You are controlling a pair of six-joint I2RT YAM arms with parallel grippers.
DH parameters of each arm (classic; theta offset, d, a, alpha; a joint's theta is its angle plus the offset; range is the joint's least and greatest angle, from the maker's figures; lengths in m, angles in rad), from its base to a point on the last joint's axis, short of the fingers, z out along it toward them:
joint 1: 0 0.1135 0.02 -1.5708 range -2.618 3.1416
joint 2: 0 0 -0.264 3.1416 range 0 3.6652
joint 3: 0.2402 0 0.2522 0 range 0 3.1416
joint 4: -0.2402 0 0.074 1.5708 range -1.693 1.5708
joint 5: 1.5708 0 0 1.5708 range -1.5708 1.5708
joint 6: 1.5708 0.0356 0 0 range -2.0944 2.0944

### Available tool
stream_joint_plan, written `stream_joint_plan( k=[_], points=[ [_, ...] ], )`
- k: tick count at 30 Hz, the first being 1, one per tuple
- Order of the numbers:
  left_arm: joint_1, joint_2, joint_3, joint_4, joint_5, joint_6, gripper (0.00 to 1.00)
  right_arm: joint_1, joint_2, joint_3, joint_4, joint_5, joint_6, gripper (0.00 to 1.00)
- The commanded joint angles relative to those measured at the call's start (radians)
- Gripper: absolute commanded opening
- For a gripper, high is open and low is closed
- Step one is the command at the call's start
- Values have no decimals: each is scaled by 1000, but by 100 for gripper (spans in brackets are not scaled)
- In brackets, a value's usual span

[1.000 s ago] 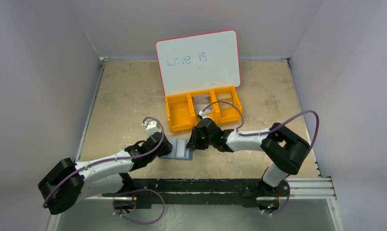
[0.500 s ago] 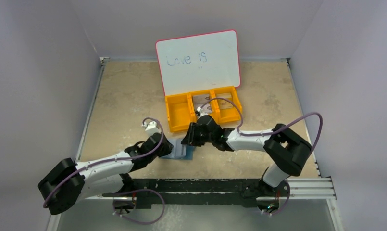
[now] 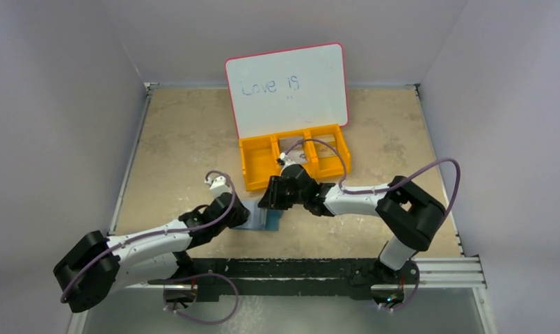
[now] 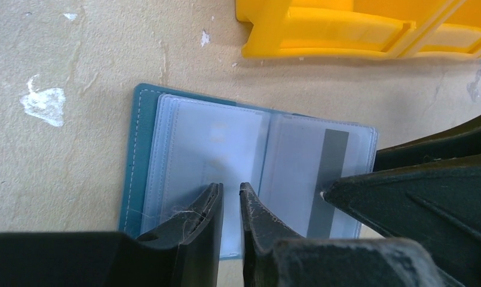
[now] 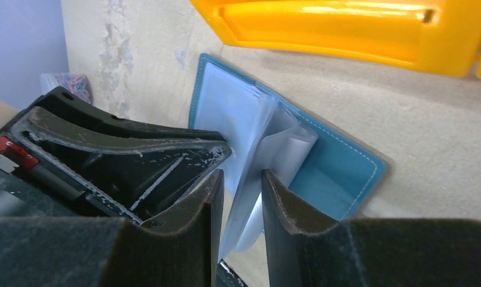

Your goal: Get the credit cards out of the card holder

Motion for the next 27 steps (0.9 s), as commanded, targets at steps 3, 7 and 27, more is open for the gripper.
stream_joint_plan(
  k=[3, 7, 27],
  points=[
    [-1, -53, 1, -97, -34, -9, 16, 23, 28, 141, -117, 61, -62, 32],
    [-1, -63, 12, -119, -45, -5, 16, 41, 12, 178, -250, 169, -73, 32],
    [-1, -52, 22, -114, -40, -3, 15, 90, 38, 250, -225, 97, -145, 23]
  ],
)
